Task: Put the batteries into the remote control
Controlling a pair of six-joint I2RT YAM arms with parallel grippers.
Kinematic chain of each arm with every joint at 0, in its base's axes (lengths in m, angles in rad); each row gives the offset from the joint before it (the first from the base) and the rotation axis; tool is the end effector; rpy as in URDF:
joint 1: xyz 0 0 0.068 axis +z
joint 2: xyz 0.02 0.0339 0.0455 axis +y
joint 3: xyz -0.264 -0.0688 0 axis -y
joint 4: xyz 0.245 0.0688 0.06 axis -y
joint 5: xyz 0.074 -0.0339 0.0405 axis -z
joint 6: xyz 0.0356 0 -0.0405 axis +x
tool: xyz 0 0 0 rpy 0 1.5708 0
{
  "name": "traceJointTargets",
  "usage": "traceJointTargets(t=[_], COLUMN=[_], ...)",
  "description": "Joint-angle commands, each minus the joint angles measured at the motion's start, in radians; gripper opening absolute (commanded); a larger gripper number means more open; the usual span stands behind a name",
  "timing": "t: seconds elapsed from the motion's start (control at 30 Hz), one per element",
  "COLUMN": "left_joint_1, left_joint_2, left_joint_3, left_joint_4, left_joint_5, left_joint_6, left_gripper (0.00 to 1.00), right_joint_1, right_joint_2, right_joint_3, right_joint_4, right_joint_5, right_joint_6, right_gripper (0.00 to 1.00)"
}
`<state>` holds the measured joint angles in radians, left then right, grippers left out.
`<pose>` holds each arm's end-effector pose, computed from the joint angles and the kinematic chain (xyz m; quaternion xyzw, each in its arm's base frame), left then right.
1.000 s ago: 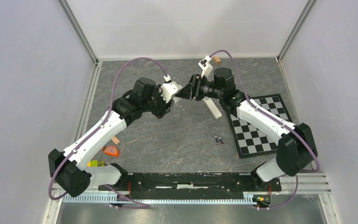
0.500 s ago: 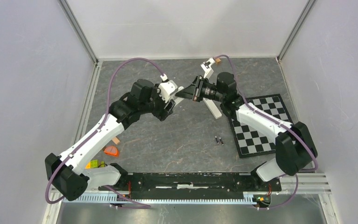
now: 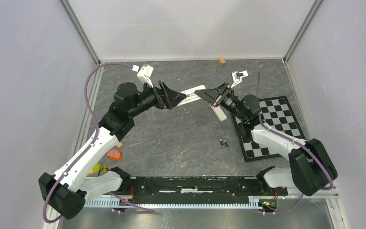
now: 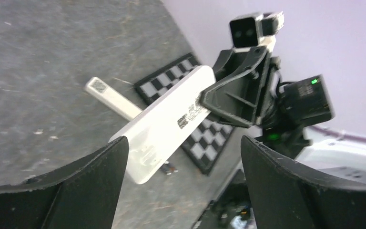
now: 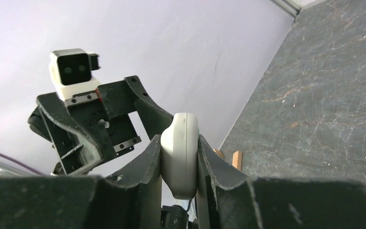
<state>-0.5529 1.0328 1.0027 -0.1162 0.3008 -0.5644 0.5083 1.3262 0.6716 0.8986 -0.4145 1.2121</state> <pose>0.1972 -0.1341 0.3771 0.0936 0.7489 -0.4387 0.4878 0.2467 0.1539 0.2938 0.0555 0.6216 0.6671 0.4069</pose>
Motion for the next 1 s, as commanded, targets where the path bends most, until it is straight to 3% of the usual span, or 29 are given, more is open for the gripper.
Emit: traceJointTargets(t=[0.0, 0.1, 0.2, 0.4, 0.53, 0.77, 0.9, 0.97], left_joint_1=[0.022, 0.025, 0.033, 0.046, 0.047, 0.05, 0.055, 0.056], left_joint_2=[0.034, 0.031, 0.022, -0.057, -0.031, 0.017, 0.026, 0.028], left_joint_3=[-0.042, -0.059, -0.055, -0.085, -0.091, -0.147, -0.159, -0.164], left_joint_4=[0.21, 0.257, 0.175, 0.003, 0.038, 0.347, 0.416, 0.433], left_joint_5=[0.162, 0.166, 0.107, -0.148, -0.075, 0.152, 0.193, 0.205], left_joint_6=[-0.325, -0.364, -0.349, -0.284, -0.297, -0.444, -0.51, -0.537], left_gripper=[0.89, 0.85, 0.84, 0.96, 0.95, 0.75, 0.53, 0.47], right_joint_1=[-0.008, -0.008, -0.01, -0.013, -0.013, -0.013, -0.013, -0.013], right_joint_2=[-0.049, -0.038, -0.037, -0.054, -0.051, -0.017, -0.004, 0.0], right_joint_3=[-0.021, -0.029, -0.04, -0.053, -0.057, -0.045, -0.059, -0.062], right_joint_4=[0.235, 0.281, 0.306, 0.304, 0.323, 0.332, 0.351, 0.352], right_joint_5=[0.058, 0.052, 0.059, 0.07, 0.066, 0.041, 0.039, 0.035], right_joint_6=[0.09, 0.123, 0.138, 0.121, 0.131, 0.153, 0.177, 0.185], right_gripper=[0.04, 0.04, 0.04, 0.04, 0.05, 0.06, 0.06, 0.06])
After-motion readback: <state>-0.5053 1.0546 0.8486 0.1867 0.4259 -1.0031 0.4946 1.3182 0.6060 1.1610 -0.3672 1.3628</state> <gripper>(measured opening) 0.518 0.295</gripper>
